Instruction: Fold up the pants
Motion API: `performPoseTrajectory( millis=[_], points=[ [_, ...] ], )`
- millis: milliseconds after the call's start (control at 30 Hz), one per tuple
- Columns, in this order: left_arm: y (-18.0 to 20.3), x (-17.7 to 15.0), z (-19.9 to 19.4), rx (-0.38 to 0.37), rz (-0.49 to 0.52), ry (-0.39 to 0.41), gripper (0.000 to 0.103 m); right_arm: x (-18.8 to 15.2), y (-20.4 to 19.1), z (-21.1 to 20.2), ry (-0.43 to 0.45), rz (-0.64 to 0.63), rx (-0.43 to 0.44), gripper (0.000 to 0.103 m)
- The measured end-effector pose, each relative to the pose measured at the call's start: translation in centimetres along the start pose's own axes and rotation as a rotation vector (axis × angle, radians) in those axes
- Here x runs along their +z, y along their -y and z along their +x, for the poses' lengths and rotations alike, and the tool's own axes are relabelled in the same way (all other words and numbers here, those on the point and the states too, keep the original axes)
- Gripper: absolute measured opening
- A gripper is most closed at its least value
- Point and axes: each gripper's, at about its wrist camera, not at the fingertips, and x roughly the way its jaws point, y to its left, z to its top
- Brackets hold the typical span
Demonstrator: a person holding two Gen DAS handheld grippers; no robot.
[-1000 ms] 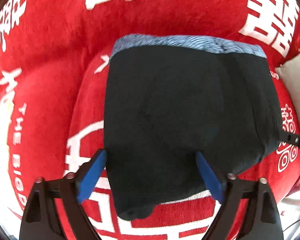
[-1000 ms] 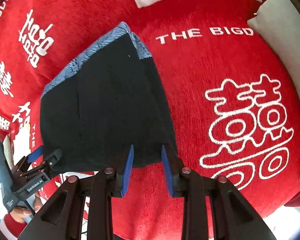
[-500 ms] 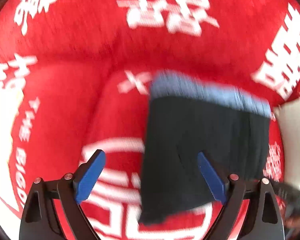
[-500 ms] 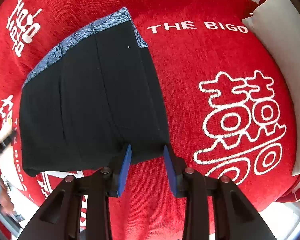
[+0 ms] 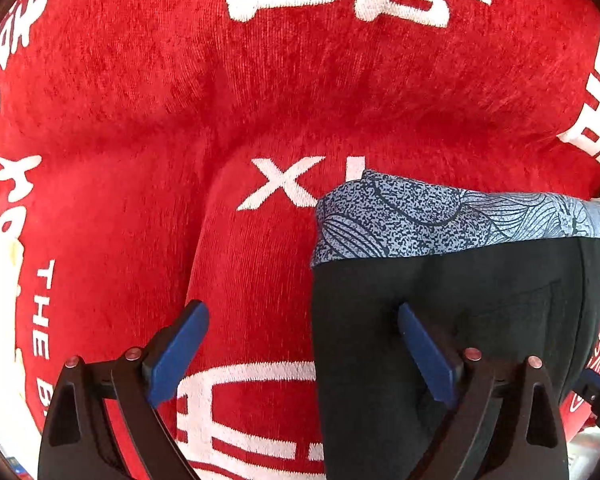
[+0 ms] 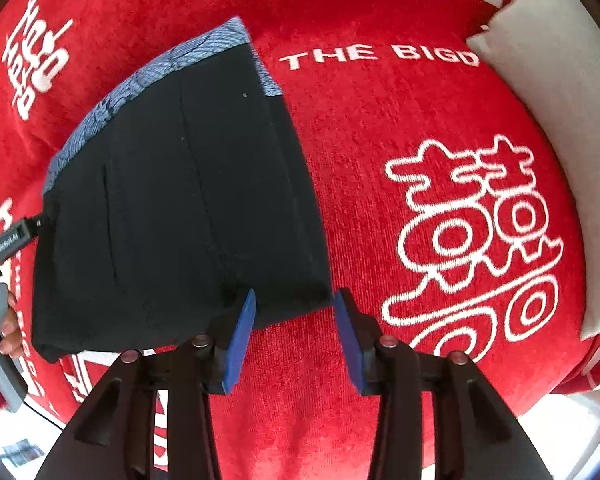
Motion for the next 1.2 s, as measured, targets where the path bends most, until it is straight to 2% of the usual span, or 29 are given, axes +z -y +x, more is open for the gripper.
performPoseTrajectory(
  millis=[100, 233, 367, 500, 567, 833, 1000, 1100, 1200],
  points=[
    [-0.3, -0.4, -0.4, -0.004, -0.023, -0.01, 0.096, -0.3, 0.3, -0.2, 0.0, 0.014, 0.001, 0.045],
    [0.7, -0.4, -0.4, 0.026, -0.011, -0.003, 0.096, 0.0, -0.2, -0.5, -0.02, -0.005, -0.001, 0.045],
    [1.0, -0.4, -0.9, 0.056, -0.037, -0.008, 0.096, 0.3, -0.2, -0.5, -0.043, -0.027, -0.01, 0.052],
    [1.4, -0.5, -1.1, 0.079, -0.022, 0.0, 0.097, 1.2, 0.5, -0.4, -0.063, -0.032, 0.006, 0.059],
    [1.6, -0.5, -1.1, 0.104, -0.008, 0.006, 0.1, 1.5, 0.9, -0.3, -0.073, -0.032, 0.015, 0.065],
    [2.2, -0.4, -1.5, 0.142, 0.022, 0.002, 0.101, 2.9, 3.2, 0.2, -0.103, -0.049, 0.053, 0.074],
    [2.2, -0.2, -1.5, 0.149, 0.019, -0.013, 0.101, 3.6, 4.4, 1.4, -0.123, -0.048, 0.067, 0.075],
    [1.9, -0.1, -1.4, 0.139, 0.007, -0.021, 0.102, 4.5, 4.8, 0.8, -0.11, -0.061, 0.071, 0.075],
    [1.5, 0.1, -1.4, 0.121, -0.004, -0.033, 0.102, 6.3, 4.9, -0.4, -0.048, -0.085, 0.092, 0.075]
  ],
)
